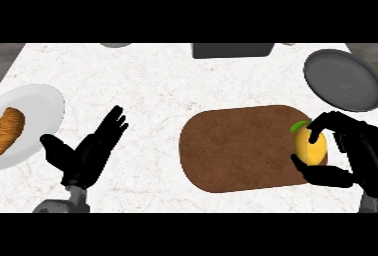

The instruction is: Pick the lemon from the cutting board and place it in the pan

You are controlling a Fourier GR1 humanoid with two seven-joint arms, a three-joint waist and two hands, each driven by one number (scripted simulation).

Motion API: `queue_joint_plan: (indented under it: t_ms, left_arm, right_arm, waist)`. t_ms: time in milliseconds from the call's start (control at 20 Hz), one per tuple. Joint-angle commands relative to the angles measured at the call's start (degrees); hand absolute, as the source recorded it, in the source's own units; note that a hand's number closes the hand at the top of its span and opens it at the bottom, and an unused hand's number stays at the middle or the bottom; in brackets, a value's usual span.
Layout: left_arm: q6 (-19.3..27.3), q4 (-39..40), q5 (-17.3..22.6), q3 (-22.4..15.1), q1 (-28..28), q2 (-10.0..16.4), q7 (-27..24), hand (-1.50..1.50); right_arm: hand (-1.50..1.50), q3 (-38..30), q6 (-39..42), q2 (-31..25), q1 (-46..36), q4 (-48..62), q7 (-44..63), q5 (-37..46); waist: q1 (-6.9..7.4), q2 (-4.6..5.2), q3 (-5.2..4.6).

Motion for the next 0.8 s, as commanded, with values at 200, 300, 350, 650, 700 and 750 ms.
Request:
queue_joint_plan:
  t_ms: [200,300,350,650,700,750]
  left_arm:
    - [-0.1,0.3,-1.9,-1.5,-0.4,-1.7,0.2,0.0]
    - [-3.9,5.0,0.8,2.0,-4.3,0.3,-0.4,0.0]
    - [0.1,0.6,-2.6,-1.8,-0.9,-3.1,-0.7,0.0]
    - [-3.4,3.0,-1.1,0.4,-3.2,-1.4,0.0,0.0]
    - [-0.5,-0.6,-2.7,-0.9,-2.4,-2.5,2.4,0.0]
    - [-1.9,0.4,-1.8,0.4,-2.4,-1.7,1.3,0.0]
  right_arm:
    - [1.5,-16.9,4.9,-2.8,-2.6,6.7,-3.1,-19.3]
    - [1.5,-17.9,1.3,-4.7,-7.0,19.3,-8.7,-16.7]
    - [1.5,-17.6,0.3,-6.6,-11.1,21.1,-7.2,-13.9]
    - [1.5,-18.8,-11.6,-9.8,-16.7,38.8,-18.7,-7.3]
    - [1.5,-18.8,-12.9,-9.9,-19.9,43.0,-18.1,-6.8]
    - [1.5,-21.1,-12.8,-12.2,-22.4,46.0,-19.5,-8.5]
  waist:
    - [2.12,0.47,0.0]
    - [2.52,0.74,0.01]
    - [2.84,0.59,0.0]
    - [3.11,0.76,0.02]
    - [3.28,0.68,0.03]
    - [3.37,0.74,0.03]
